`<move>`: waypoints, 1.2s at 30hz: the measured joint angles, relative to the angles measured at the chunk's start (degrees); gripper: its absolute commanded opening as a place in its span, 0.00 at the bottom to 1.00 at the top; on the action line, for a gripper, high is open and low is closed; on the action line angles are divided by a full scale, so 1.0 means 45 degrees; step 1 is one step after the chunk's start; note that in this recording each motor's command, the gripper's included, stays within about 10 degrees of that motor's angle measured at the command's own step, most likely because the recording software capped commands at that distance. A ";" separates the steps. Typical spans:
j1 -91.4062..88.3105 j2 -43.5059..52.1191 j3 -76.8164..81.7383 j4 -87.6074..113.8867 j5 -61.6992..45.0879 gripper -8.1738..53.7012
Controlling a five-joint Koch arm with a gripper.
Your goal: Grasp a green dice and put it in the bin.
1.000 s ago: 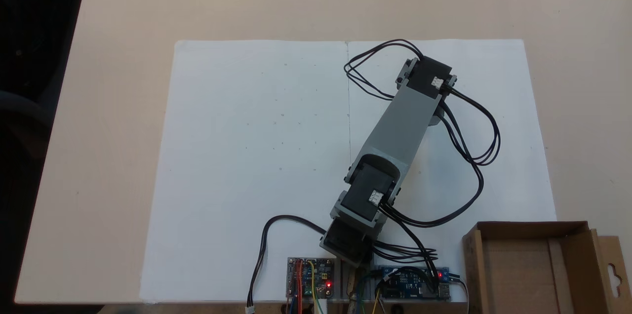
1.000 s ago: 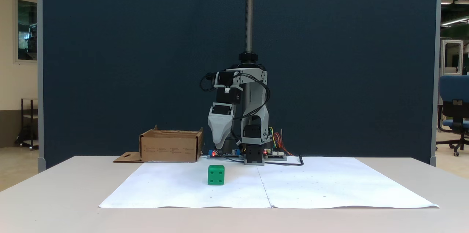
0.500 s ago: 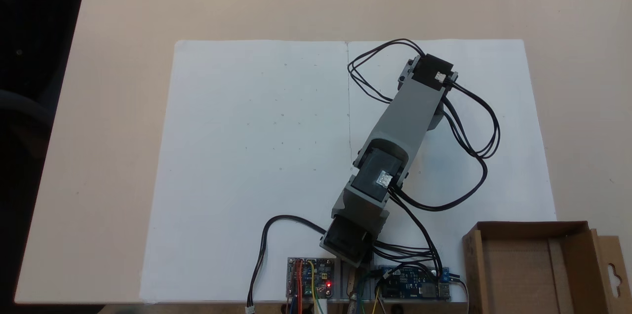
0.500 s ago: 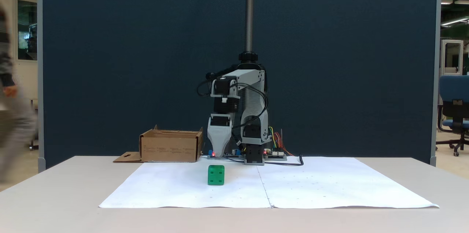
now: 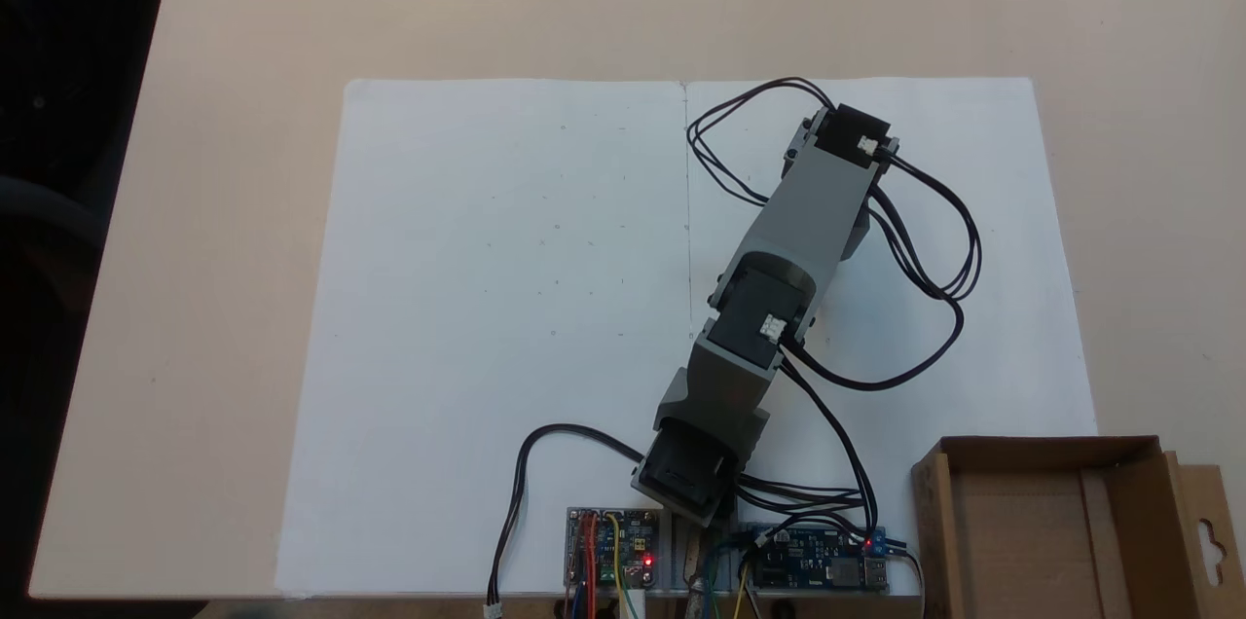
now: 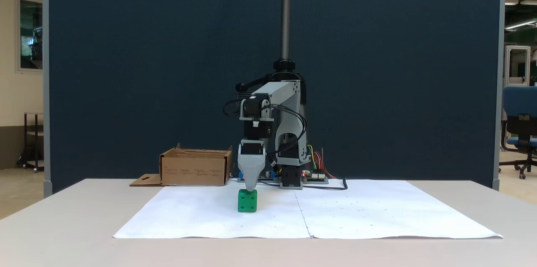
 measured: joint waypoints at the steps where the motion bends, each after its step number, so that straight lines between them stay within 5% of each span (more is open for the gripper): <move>1: 0.0020 -0.0059 -0.0020 -0.0059 0.0000 0.83; 36: 0.0039 -0.1875 -0.0039 -0.1777 0.0000 0.80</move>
